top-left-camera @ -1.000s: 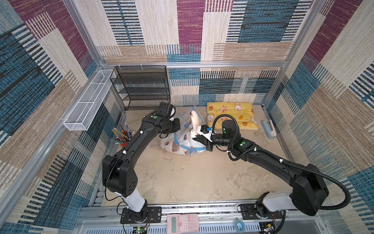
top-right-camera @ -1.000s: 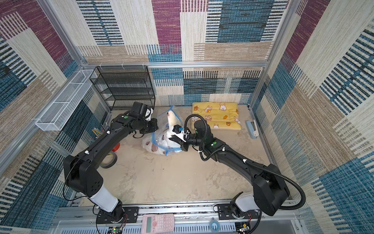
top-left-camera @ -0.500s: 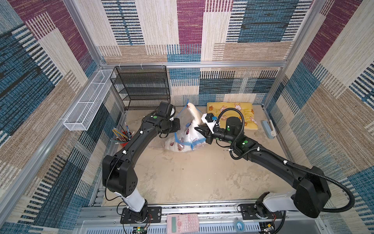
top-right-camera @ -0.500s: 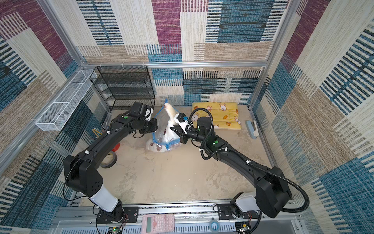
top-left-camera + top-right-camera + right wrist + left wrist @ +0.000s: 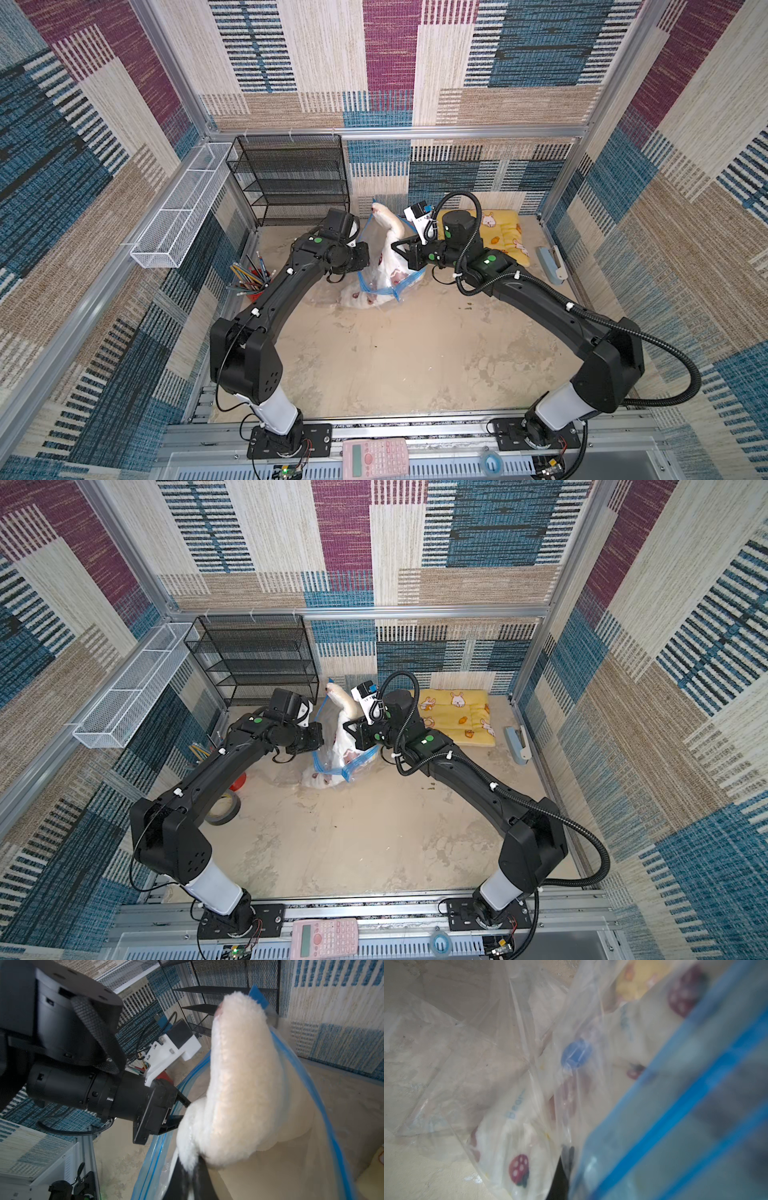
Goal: Take the blanket out of the vacuum bag
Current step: Take out the blanket from the vacuum bag.
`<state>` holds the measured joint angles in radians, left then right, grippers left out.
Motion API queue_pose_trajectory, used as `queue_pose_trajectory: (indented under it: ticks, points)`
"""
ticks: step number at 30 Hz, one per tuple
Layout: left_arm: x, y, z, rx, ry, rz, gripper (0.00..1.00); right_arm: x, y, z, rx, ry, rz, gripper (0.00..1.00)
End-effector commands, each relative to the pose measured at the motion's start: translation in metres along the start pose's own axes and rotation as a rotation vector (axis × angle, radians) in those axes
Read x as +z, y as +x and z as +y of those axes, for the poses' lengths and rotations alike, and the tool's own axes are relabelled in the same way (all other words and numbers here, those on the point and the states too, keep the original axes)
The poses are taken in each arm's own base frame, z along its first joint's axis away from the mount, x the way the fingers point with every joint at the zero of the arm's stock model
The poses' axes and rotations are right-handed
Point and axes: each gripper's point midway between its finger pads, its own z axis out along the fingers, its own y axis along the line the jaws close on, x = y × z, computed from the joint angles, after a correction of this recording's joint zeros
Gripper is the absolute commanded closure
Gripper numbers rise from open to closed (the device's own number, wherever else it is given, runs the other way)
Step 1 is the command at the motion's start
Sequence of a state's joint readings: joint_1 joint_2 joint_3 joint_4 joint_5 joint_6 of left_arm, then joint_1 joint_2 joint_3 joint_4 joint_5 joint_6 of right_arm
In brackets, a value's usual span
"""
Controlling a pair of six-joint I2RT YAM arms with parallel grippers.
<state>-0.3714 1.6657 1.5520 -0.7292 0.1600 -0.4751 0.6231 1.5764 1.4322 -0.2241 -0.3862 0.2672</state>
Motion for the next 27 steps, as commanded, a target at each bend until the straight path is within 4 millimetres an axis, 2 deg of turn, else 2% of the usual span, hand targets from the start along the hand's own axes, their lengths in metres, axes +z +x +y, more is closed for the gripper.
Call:
queue_pose_trajectory:
  ticks: [1,4,11,20,27]
  points:
    - [0.000,-0.001,0.000,-0.005,-0.002,-0.006,1.00,-0.006,-0.003,0.011,0.185,-0.037,0.013,1.00]
    - [0.001,-0.001,0.000,-0.003,-0.002,-0.005,1.00,-0.012,-0.007,0.025,0.276,-0.105,0.000,1.00]
    - [0.001,-0.001,0.001,-0.003,-0.005,-0.005,1.00,-0.029,-0.012,0.042,0.489,-0.177,-0.008,1.00]
    - [0.001,-0.001,0.001,-0.004,-0.005,-0.004,1.00,-0.041,-0.009,0.033,0.735,-0.079,0.012,1.00]
    - [0.001,-0.001,0.002,-0.006,-0.007,-0.006,1.00,-0.034,-0.010,0.025,0.777,-0.068,-0.019,1.00]
